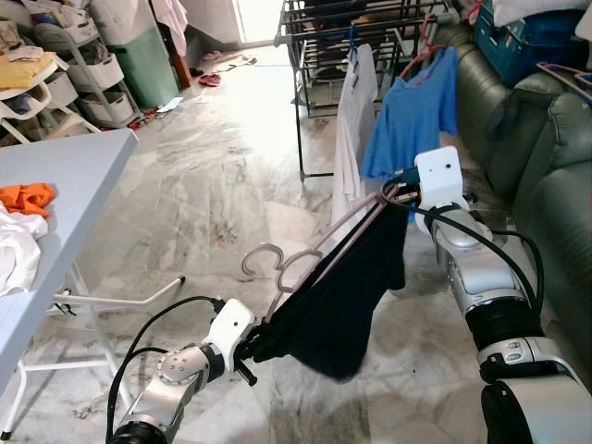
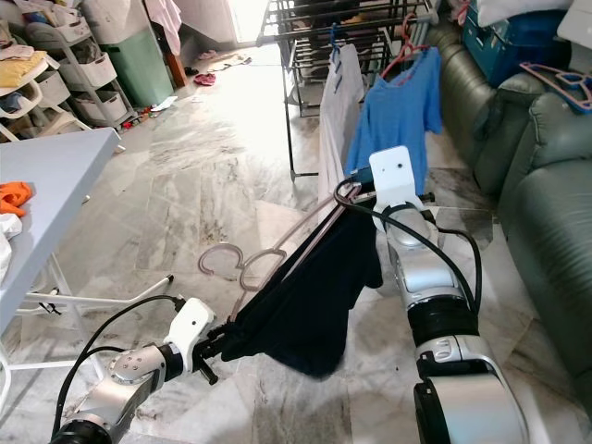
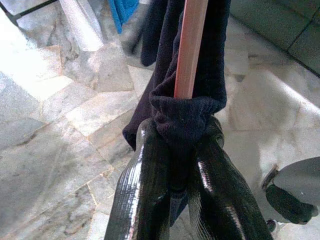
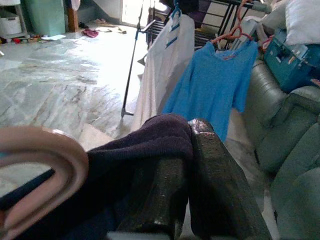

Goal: Hang hanger

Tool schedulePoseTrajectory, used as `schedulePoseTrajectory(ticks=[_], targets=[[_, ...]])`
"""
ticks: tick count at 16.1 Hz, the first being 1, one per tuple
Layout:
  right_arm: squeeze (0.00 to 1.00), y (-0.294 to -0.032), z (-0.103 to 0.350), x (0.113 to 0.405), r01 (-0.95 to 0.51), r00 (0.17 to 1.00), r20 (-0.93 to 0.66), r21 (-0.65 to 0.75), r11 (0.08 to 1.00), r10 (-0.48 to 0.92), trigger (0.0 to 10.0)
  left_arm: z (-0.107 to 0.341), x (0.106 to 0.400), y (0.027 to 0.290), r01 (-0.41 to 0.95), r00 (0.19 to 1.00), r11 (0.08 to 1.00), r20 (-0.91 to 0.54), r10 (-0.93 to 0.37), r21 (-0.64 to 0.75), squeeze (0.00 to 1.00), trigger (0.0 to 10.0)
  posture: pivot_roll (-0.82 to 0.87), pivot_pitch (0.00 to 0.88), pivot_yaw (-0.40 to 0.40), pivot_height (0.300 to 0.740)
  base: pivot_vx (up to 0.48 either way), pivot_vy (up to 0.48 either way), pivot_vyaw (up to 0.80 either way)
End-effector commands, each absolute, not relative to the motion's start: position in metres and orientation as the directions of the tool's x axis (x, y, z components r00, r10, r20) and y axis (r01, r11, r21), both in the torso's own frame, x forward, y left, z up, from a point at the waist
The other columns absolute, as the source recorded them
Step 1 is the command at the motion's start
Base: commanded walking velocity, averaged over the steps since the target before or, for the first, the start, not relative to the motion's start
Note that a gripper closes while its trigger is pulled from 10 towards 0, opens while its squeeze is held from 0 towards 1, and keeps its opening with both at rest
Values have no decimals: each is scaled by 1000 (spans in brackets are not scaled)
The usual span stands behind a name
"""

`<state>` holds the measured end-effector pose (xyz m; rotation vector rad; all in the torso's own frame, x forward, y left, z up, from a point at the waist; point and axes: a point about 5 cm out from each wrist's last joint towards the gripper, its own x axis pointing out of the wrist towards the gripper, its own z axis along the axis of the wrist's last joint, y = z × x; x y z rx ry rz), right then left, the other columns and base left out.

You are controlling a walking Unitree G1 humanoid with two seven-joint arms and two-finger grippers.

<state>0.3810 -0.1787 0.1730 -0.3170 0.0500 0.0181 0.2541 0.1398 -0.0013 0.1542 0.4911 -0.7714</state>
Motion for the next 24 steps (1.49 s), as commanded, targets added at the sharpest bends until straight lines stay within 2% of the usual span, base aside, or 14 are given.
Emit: schedulePoseTrajectory(ticks=[1, 7, 10, 12, 13, 14, 16, 20, 24], targets=[[0, -208, 229, 385, 184, 973, 192, -327, 927, -125, 10000, -40, 219, 179, 620, 525, 782, -705, -476, -66, 0, 10000, -231, 0, 156, 740, 0, 0, 0], [0, -207, 237, 387, 225, 958, 253, -386, 895, -132, 10000, -54, 207, 185, 665, 440, 746, -793, -420, -26, 0, 10000, -235, 0, 160, 740, 0, 0, 0], [0, -185, 250, 389, 191, 946, 320, -415, 889, -54, 10000, -60, 201, 190, 690, 383, 723, -838, -390, -21, 0, 10000, -242, 0, 168, 740, 0, 0, 0], [0, -173, 253, 390, 151, 946, 323, -411, 899, -11, 10000, -60, 201, 191, 690, 375, 724, -851, -367, -8, 0, 10000, -244, 0, 171, 740, 0, 0, 0], [0, -154, 257, 389, 77, 943, 324, -414, 907, 68, 10000, -61, 202, 192, 698, 368, 717, -862, -349, 7, 0, 10000, -245, 0, 171, 740, 0, 0, 0], [0, -151, 257, 389, 69, 942, 325, -423, 904, 80, 10000, -61, 203, 191, 698, 365, 716, -863, -348, 7, 0, 10000, -246, 0, 172, 740, 0, 0, 0], [0, -122, 260, 384, 18, 917, 351, -510, 860, 189, 10000, -60, 206, 190, 697, 353, 717, -876, -327, 13, 0, 10000, -247, 0, 173, 740, 0, 0, 0], [0, -123, 254, 384, 36, 925, 329, -575, 817, 191, 10000, -61, 205, 191, 699, 338, 716, -884, -324, 5, 0, 10000, -249, 0, 172, 740, 0, 0, 0], [0, -116, 207, 383, -39, 960, 149, -767, 640, 237, 10000, -54, 219, 183, 632, 427, 775, -834, -349, -1, 0, 10000, -240, 0, 170, 740, 0, 0, 0]])
